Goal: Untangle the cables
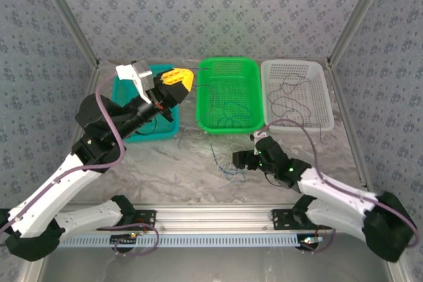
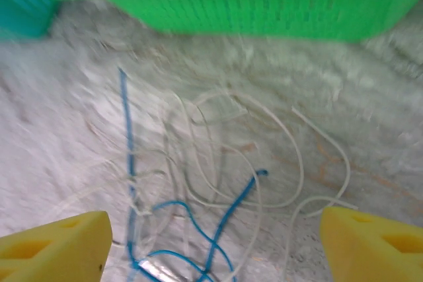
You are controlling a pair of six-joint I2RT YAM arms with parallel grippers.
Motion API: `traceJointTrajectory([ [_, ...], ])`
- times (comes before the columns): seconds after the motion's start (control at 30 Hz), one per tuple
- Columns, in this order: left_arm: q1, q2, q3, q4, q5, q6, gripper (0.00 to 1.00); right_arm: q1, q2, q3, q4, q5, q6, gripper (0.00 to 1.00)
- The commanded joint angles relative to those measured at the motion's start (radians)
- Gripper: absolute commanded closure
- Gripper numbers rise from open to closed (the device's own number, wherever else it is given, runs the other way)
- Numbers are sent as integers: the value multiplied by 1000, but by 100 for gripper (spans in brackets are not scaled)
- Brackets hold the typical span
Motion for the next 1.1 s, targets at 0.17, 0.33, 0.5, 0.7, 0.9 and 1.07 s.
traceJointTrajectory([
  [0.17, 6, 31, 9, 51, 0, -21, 97, 6, -271, 97, -167, 33, -163, 12],
  [0.33, 6, 59, 7, 87, 4, -53, 97, 4, -240, 124, -114, 26, -225, 4],
  [0.5, 6, 87, 4, 120, 3, -82, 97, 5, -169, 99, 35, -62, -230, 1],
  [0.7, 6, 110, 4, 145, 4, -102, 97, 21, -56, 52, 303, -144, -187, 0],
  [0.9, 6, 113, 4, 151, 7, -101, 97, 45, 80, 89, 422, -191, -171, 0],
  [1.07, 6, 114, 4, 159, 11, -100, 97, 51, 158, 111, 492, -198, -162, 0],
])
